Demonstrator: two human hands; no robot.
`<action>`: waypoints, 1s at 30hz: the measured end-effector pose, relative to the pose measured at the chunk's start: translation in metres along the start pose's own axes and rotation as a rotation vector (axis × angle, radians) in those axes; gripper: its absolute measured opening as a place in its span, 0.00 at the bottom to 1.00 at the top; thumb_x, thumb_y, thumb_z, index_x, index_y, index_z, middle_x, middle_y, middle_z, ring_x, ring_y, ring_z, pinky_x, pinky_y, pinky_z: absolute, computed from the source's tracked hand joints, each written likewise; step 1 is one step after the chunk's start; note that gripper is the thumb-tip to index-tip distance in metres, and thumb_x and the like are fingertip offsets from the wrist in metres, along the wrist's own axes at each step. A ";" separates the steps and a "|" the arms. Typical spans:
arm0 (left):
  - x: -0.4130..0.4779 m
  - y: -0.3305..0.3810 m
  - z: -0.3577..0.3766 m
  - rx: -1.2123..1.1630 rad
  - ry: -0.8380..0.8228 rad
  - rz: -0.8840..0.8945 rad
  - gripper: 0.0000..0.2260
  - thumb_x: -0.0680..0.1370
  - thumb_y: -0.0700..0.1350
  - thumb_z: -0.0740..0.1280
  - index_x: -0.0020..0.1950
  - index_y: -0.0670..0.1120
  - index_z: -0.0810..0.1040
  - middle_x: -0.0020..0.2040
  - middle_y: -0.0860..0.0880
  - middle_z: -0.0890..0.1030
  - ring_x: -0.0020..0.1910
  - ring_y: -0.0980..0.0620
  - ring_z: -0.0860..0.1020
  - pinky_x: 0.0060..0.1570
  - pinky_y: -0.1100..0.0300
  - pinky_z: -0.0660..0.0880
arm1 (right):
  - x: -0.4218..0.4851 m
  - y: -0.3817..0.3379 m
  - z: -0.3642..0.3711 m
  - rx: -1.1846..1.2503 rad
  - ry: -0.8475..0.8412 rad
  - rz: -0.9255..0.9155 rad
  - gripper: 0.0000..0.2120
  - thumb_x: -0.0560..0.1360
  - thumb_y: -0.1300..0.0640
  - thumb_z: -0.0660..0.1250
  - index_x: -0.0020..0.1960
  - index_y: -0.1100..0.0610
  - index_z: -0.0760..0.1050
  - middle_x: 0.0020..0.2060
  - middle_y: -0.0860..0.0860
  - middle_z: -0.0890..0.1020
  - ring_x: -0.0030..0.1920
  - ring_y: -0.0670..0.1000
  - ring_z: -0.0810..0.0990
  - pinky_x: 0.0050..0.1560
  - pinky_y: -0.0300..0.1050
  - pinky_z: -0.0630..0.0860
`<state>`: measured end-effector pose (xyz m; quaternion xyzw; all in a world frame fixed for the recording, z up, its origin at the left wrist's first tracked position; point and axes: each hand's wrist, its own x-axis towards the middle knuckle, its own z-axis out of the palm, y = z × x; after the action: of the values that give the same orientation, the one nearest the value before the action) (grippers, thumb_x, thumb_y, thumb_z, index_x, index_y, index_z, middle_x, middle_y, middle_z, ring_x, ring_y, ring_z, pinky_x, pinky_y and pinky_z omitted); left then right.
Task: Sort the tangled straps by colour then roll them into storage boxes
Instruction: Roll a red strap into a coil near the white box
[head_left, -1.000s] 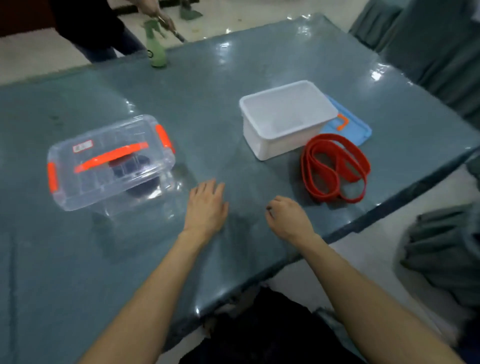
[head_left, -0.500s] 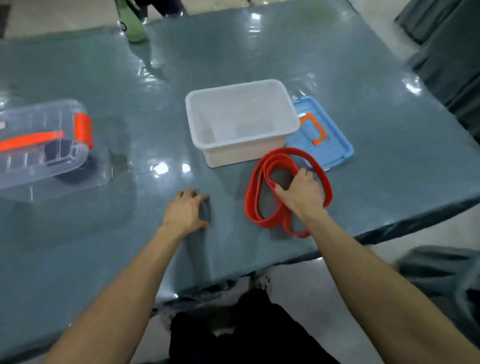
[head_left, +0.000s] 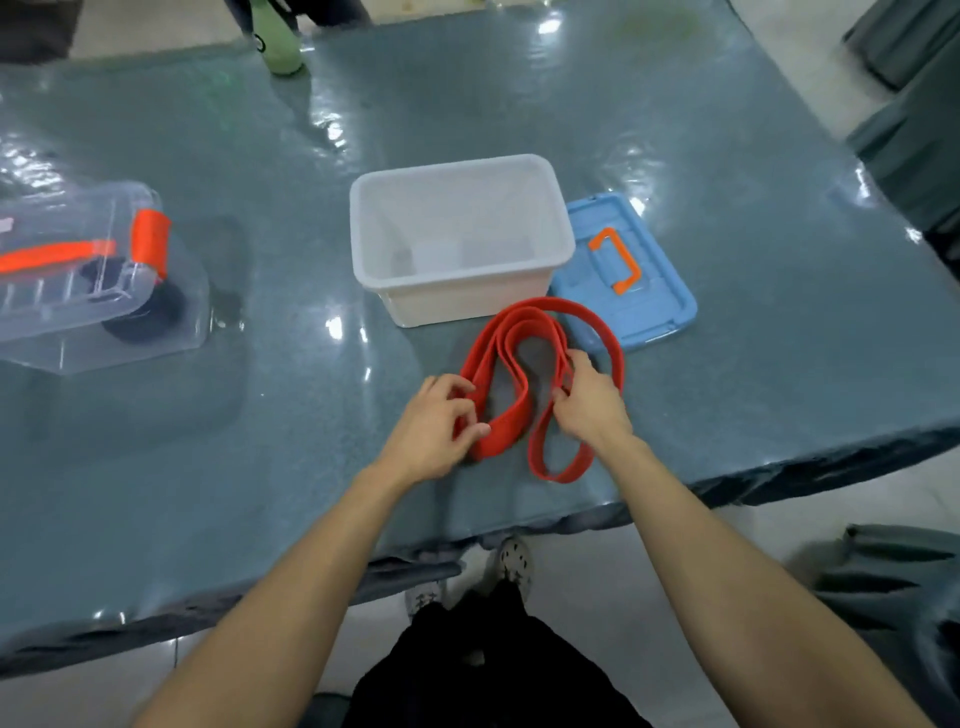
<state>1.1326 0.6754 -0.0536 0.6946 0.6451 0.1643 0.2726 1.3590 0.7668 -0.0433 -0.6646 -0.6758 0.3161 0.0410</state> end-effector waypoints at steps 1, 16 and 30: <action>-0.007 -0.005 -0.006 0.031 0.018 0.003 0.10 0.83 0.49 0.74 0.46 0.45 0.84 0.65 0.46 0.81 0.66 0.43 0.77 0.69 0.46 0.73 | -0.003 -0.006 -0.001 0.007 -0.013 -0.018 0.17 0.81 0.58 0.66 0.69 0.55 0.71 0.58 0.64 0.84 0.59 0.70 0.82 0.56 0.60 0.78; -0.194 -0.165 -0.191 -0.352 0.861 -0.672 0.08 0.85 0.36 0.67 0.61 0.46 0.79 0.60 0.40 0.83 0.59 0.42 0.82 0.67 0.43 0.77 | -0.056 -0.223 -0.010 0.079 -0.232 -0.639 0.13 0.77 0.58 0.73 0.60 0.50 0.82 0.42 0.49 0.86 0.45 0.50 0.86 0.51 0.50 0.81; -0.148 -0.079 -0.133 -0.382 0.140 -0.249 0.35 0.80 0.54 0.78 0.83 0.47 0.70 0.77 0.53 0.75 0.77 0.56 0.73 0.79 0.57 0.67 | -0.076 -0.222 -0.030 0.113 -0.205 -0.489 0.27 0.64 0.61 0.88 0.61 0.54 0.85 0.47 0.51 0.86 0.40 0.47 0.82 0.48 0.44 0.80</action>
<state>0.9750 0.5528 0.0244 0.5324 0.7005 0.2960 0.3718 1.1878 0.7258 0.1153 -0.4428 -0.7982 0.3996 0.0845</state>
